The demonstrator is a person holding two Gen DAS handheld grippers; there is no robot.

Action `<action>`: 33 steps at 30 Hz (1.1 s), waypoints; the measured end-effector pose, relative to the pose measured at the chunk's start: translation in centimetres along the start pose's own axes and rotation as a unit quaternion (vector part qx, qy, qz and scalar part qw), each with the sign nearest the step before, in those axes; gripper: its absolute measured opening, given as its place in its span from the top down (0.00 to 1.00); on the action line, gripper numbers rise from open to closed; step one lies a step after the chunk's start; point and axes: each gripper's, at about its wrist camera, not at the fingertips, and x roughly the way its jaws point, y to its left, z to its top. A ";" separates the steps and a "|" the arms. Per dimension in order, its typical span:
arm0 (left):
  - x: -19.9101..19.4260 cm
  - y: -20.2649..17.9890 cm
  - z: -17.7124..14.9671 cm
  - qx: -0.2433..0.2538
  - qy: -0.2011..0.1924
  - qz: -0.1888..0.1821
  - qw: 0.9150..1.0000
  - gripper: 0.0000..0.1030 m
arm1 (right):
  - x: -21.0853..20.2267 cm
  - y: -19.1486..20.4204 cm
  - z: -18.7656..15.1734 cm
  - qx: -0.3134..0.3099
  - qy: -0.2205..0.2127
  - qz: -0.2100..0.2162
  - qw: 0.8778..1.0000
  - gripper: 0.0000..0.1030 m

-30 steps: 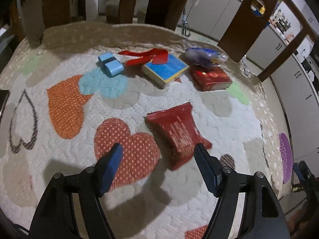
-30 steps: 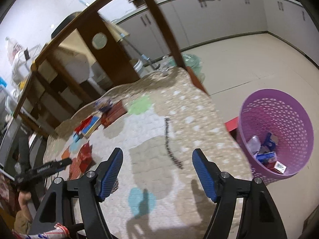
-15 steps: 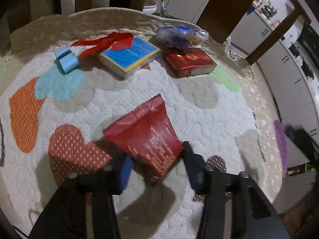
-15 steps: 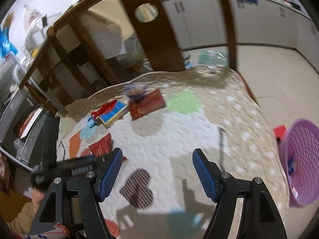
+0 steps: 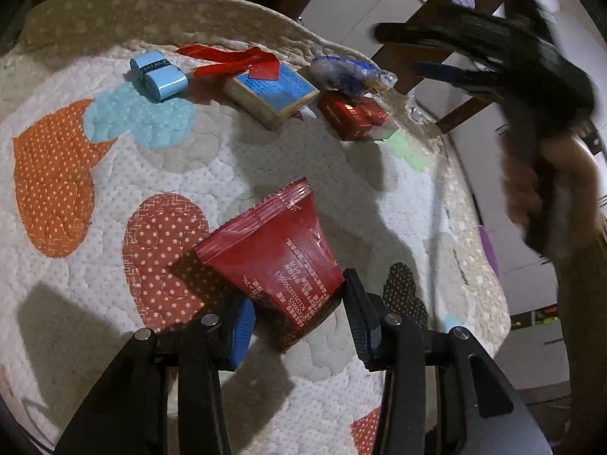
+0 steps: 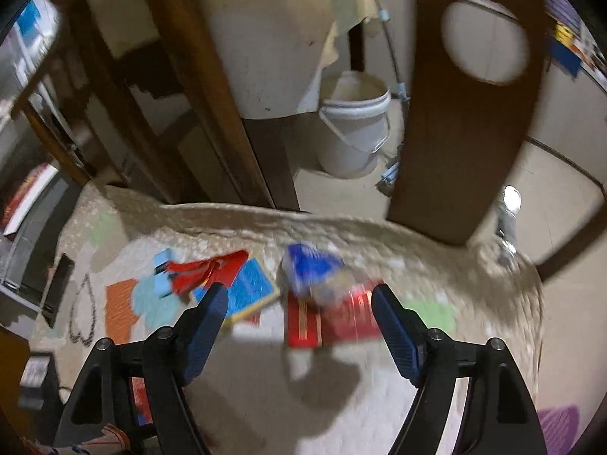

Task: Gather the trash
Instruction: 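Lower the left tool onto the red snack wrapper, then grasp the red snack wrapper with left tool while right tool grasps clear bag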

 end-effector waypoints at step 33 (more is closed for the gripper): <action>-1.9 2.4 -1.4 -0.085 -0.025 -0.012 0.996 0.60 | -5.6 3.0 -7.9 -0.026 -0.006 -0.010 1.000 0.23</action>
